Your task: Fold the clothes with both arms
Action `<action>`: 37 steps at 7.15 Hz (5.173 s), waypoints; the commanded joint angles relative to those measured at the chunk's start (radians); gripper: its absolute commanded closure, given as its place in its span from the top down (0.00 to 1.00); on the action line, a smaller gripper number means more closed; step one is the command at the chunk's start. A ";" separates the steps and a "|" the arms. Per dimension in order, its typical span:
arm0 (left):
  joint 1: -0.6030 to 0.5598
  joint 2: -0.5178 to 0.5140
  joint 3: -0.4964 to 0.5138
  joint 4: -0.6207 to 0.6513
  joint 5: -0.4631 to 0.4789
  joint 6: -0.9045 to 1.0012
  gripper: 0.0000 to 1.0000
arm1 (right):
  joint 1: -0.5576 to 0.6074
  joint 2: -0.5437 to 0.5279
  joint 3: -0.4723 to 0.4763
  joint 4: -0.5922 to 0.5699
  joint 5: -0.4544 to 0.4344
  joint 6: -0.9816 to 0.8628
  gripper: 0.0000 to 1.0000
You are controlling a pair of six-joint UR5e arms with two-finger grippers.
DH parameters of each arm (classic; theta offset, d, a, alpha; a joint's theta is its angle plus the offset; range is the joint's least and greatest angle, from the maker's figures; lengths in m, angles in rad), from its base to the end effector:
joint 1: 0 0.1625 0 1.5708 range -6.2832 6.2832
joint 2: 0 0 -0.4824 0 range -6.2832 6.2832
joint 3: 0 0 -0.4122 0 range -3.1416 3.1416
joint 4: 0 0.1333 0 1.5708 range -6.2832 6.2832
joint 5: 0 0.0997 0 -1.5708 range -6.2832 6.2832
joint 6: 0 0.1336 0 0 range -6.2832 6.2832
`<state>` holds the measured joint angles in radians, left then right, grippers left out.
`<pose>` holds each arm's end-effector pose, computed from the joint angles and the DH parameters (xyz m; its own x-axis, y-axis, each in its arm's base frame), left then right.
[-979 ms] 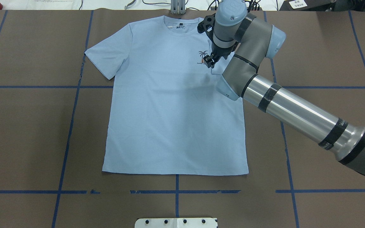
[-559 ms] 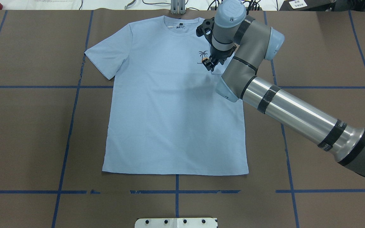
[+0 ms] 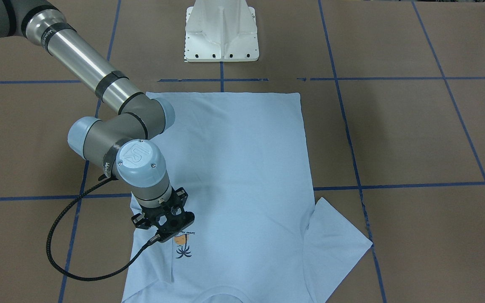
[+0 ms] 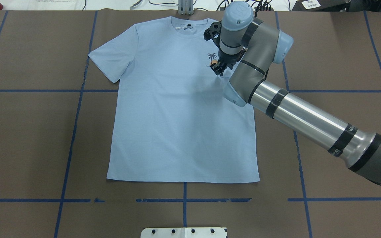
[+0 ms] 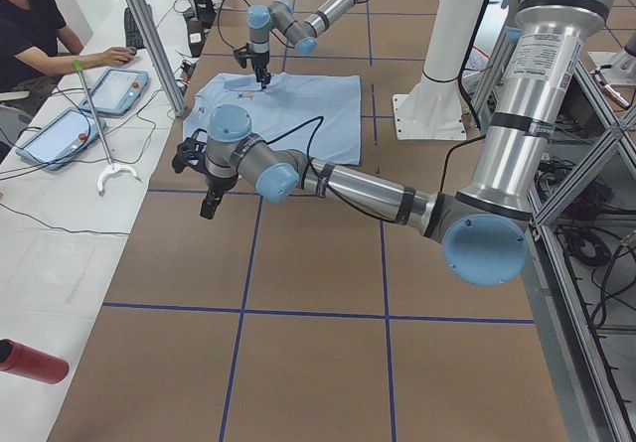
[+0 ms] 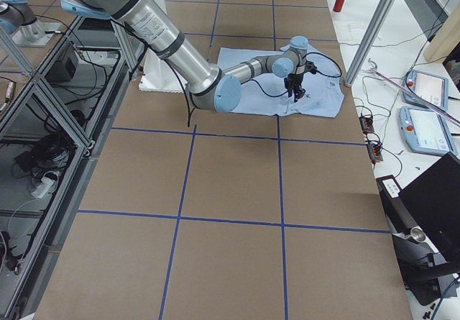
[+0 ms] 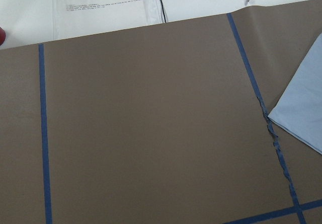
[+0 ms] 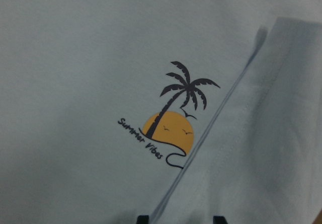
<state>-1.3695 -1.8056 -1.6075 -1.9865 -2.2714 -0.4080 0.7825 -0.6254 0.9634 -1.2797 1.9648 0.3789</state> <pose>0.0840 -0.6475 0.5368 0.6738 0.2076 -0.7091 0.1229 0.9149 0.3846 -0.6039 -0.7161 0.3493 0.6681 -0.5455 0.5060 0.3512 0.8308 0.4319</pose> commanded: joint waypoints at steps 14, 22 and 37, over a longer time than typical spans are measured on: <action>-0.014 -0.001 -0.023 0.008 0.003 -0.003 1.00 | -0.012 0.024 -0.006 0.002 0.002 0.012 0.06; -0.014 -0.003 -0.022 0.009 0.001 -0.017 1.00 | -0.020 -0.036 0.112 0.002 0.014 0.025 0.43; 0.455 -0.458 0.701 -0.489 0.457 -0.517 0.95 | 0.294 -0.157 0.436 -0.486 0.190 0.114 1.00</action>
<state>-0.9210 -2.2383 -0.9576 -2.4440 -1.8275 -0.9141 1.0612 -0.7743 1.3923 -1.7589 2.1487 0.5072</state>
